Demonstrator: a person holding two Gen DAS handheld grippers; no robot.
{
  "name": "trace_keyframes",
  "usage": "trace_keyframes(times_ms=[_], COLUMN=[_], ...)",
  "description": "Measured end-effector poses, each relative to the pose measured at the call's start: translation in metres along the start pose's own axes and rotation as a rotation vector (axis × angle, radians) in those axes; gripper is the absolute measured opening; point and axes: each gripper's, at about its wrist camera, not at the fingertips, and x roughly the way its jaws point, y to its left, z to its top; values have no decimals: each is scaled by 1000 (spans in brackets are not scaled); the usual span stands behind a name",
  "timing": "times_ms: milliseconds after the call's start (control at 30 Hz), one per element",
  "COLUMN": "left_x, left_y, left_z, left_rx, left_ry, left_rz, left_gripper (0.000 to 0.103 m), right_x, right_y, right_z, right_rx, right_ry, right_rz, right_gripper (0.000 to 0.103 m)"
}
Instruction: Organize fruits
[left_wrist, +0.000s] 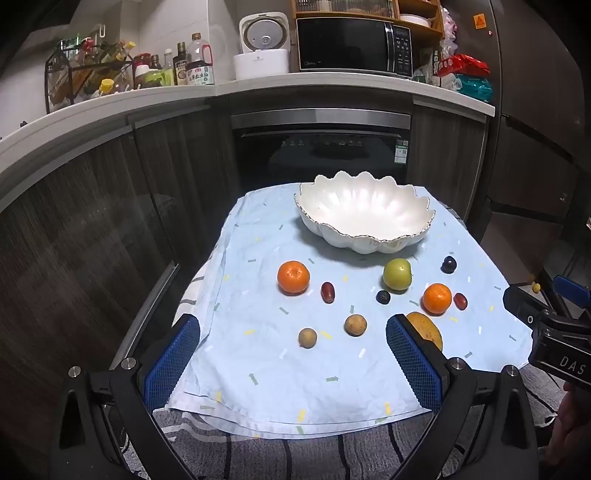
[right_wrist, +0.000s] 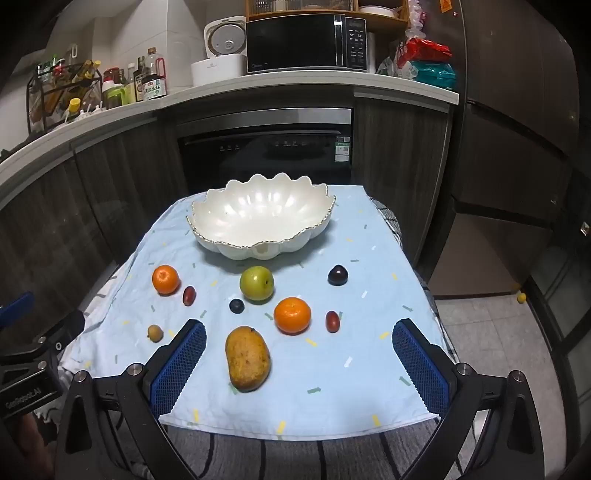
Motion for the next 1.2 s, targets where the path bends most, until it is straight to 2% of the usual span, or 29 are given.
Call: trace_keyframes(times_ms=[1200], left_x=[2], left_y=[-1], left_z=[-3], left_rx=[-11], left_ry=[-8], left_rz=[-6], left_gripper=[103], right_x=[-3], right_y=[0], right_z=[2], right_rx=[-6], right_ry=[-7], right_rz=[-9], right_gripper=[102])
